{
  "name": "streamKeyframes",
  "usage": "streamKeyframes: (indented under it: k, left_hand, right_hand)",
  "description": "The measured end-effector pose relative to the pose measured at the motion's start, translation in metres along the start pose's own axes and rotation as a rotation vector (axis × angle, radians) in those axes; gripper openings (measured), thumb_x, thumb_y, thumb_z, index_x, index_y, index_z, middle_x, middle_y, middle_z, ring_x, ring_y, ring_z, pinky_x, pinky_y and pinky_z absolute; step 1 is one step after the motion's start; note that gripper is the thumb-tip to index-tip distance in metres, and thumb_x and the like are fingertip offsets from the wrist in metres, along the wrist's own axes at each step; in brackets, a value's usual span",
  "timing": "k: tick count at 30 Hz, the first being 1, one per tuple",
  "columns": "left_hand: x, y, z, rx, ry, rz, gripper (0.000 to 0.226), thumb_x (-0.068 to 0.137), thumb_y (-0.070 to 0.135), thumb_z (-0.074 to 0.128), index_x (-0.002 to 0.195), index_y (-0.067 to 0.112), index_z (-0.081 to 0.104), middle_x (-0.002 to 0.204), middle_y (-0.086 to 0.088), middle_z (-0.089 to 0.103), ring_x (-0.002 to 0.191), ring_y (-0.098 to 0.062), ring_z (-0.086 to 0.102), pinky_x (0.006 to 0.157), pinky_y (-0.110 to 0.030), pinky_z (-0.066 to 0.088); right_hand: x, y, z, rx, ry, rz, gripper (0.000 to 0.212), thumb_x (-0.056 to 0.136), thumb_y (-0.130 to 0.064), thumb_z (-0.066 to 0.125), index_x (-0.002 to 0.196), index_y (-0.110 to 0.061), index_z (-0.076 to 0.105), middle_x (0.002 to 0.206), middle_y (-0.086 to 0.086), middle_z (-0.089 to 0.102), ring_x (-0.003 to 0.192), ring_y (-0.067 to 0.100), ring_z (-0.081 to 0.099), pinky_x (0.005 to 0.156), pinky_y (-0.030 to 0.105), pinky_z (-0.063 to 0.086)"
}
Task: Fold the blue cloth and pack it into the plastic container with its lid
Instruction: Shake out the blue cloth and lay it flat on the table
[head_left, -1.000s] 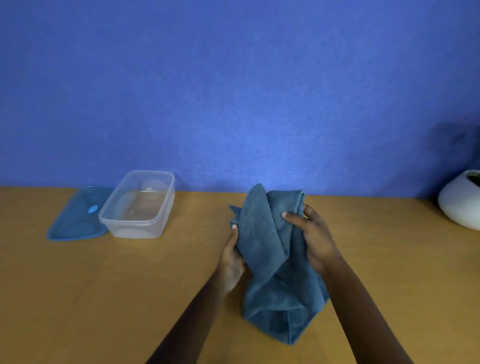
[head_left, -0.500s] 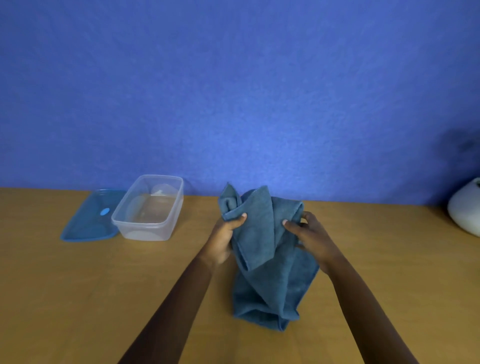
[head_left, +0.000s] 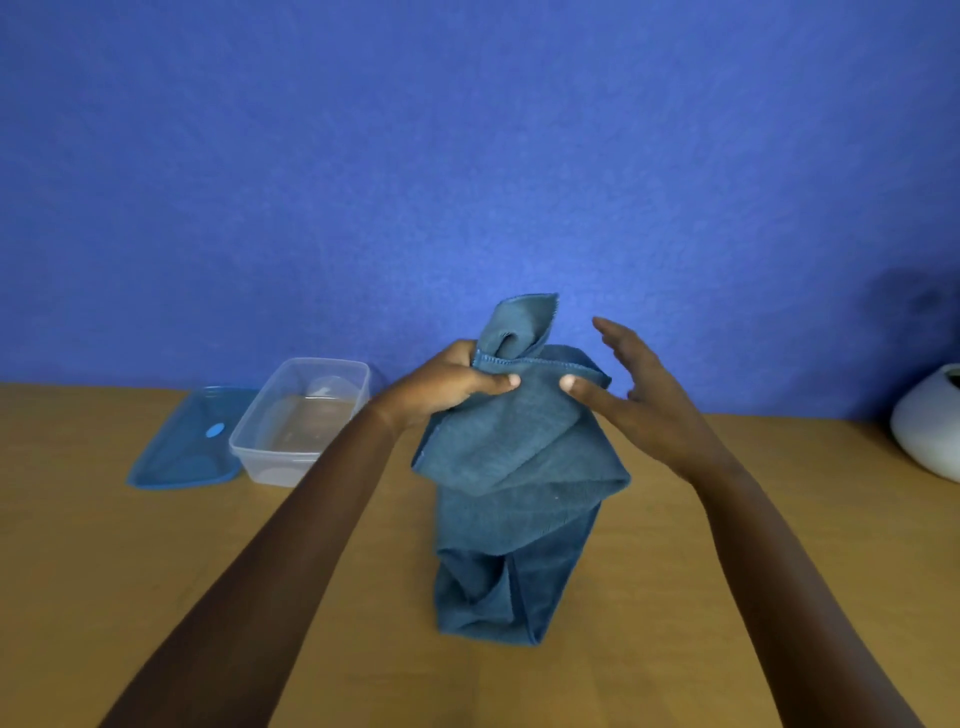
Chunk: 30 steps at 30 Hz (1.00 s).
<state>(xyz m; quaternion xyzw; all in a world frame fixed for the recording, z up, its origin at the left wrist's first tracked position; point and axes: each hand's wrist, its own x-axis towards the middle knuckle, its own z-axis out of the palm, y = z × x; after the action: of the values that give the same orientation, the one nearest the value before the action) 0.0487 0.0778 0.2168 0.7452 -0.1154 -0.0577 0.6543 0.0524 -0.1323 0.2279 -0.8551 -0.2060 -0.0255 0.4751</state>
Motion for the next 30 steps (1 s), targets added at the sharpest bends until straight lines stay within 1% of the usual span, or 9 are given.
streamKeyframes:
  k: [4, 6, 10, 13, 20, 23, 25, 27, 30]
  left_hand:
    - [0.002, 0.026, 0.002, 0.114, -0.093, 0.042, 0.022, 0.087, 0.003, 0.061, 0.086, 0.023, 0.068, 0.074, 0.015, 0.074, 0.071, 0.003, 0.070, 0.065, -0.011, 0.056]
    - [0.004, 0.033, 0.004, 0.144, -0.075, 0.072, 0.020, 0.084, 0.003, 0.064, 0.088, 0.022, 0.068, 0.081, 0.011, 0.073, 0.071, 0.001, 0.069, 0.067, -0.013, 0.057]
    - [0.007, 0.031, 0.007, 0.103, 0.050, 0.139, 0.025, 0.082, 0.003, 0.067, 0.095, 0.025, 0.063, 0.092, 0.005, 0.069, 0.079, -0.003, 0.069, 0.075, -0.021, 0.057]
    - [0.005, 0.019, 0.011, 0.056, 0.123, 0.134, 0.018, 0.087, 0.010, 0.063, 0.102, 0.019, 0.060, 0.099, -0.001, 0.066, 0.091, -0.016, 0.065, 0.086, -0.034, 0.053]
    - [-0.008, -0.016, 0.005, 0.031, 0.187, 0.085, 0.011, 0.093, 0.007, 0.053, 0.089, 0.013, 0.061, 0.084, 0.002, 0.065, 0.067, 0.003, 0.064, 0.066, -0.014, 0.053]
    - [-0.012, -0.022, 0.006, 0.031, 0.204, 0.084, 0.021, 0.090, 0.000, 0.055, 0.078, 0.016, 0.060, 0.074, 0.004, 0.064, 0.058, 0.005, 0.061, 0.060, -0.012, 0.051]
    - [-0.011, -0.019, 0.007, 0.049, 0.214, 0.104, 0.021, 0.089, 0.000, 0.057, 0.076, 0.016, 0.061, 0.071, 0.003, 0.063, 0.057, 0.003, 0.060, 0.058, -0.011, 0.050]
    - [-0.010, -0.014, 0.009, 0.066, 0.227, 0.134, 0.020, 0.088, 0.003, 0.059, 0.075, 0.018, 0.062, 0.071, 0.002, 0.064, 0.060, -0.004, 0.060, 0.058, -0.013, 0.050]
    - [-0.009, -0.002, 0.011, 0.051, 0.240, 0.173, 0.021, 0.086, 0.004, 0.063, 0.072, 0.020, 0.065, 0.061, 0.011, 0.069, 0.057, -0.003, 0.064, 0.056, -0.015, 0.052]
  right_hand:
    - [0.011, -0.017, 0.000, -0.011, -0.160, -0.035, 0.072, 0.075, -0.038, 0.072, 0.136, -0.033, 0.036, 0.133, -0.014, 0.048, 0.122, 0.005, 0.048, 0.095, 0.022, 0.042]
    - [0.014, -0.020, 0.004, 0.003, -0.201, -0.034, 0.052, 0.075, -0.036, 0.074, 0.121, -0.032, 0.049, 0.109, -0.019, 0.061, 0.104, 0.001, 0.059, 0.077, 0.013, 0.047]
    - [0.016, -0.015, 0.013, -0.043, -0.078, -0.079, 0.019, 0.077, -0.029, 0.074, 0.091, -0.023, 0.062, 0.079, -0.016, 0.064, 0.073, 0.002, 0.061, 0.057, 0.007, 0.047]
    - [0.015, -0.009, 0.018, -0.067, 0.042, -0.068, 0.019, 0.076, -0.028, 0.073, 0.082, -0.012, 0.063, 0.073, 0.000, 0.066, 0.068, 0.014, 0.061, 0.059, 0.020, 0.046]
    - [0.012, 0.002, 0.014, 0.018, 0.115, -0.029, 0.012, 0.081, -0.024, 0.069, 0.078, -0.015, 0.063, 0.069, -0.002, 0.063, 0.066, 0.012, 0.058, 0.064, 0.026, 0.047]
    - [0.011, 0.005, 0.013, -0.009, 0.088, -0.025, 0.015, 0.087, -0.026, 0.062, 0.076, -0.016, 0.063, 0.069, -0.008, 0.062, 0.066, 0.002, 0.057, 0.059, 0.005, 0.043]
    - [0.012, 0.006, 0.013, -0.030, 0.114, -0.009, 0.024, 0.090, -0.030, 0.057, 0.074, -0.013, 0.064, 0.068, -0.013, 0.059, 0.061, -0.006, 0.054, 0.057, 0.001, 0.040]
    - [0.015, 0.004, 0.013, 0.013, 0.158, 0.038, 0.033, 0.090, -0.036, 0.055, 0.070, -0.012, 0.063, 0.063, -0.014, 0.056, 0.055, -0.009, 0.053, 0.058, 0.009, 0.039]
    - [0.019, -0.001, 0.012, 0.143, 0.222, 0.103, 0.046, 0.088, -0.044, 0.055, 0.067, -0.003, 0.060, 0.060, -0.001, 0.051, 0.060, 0.004, 0.049, 0.065, 0.023, 0.038]
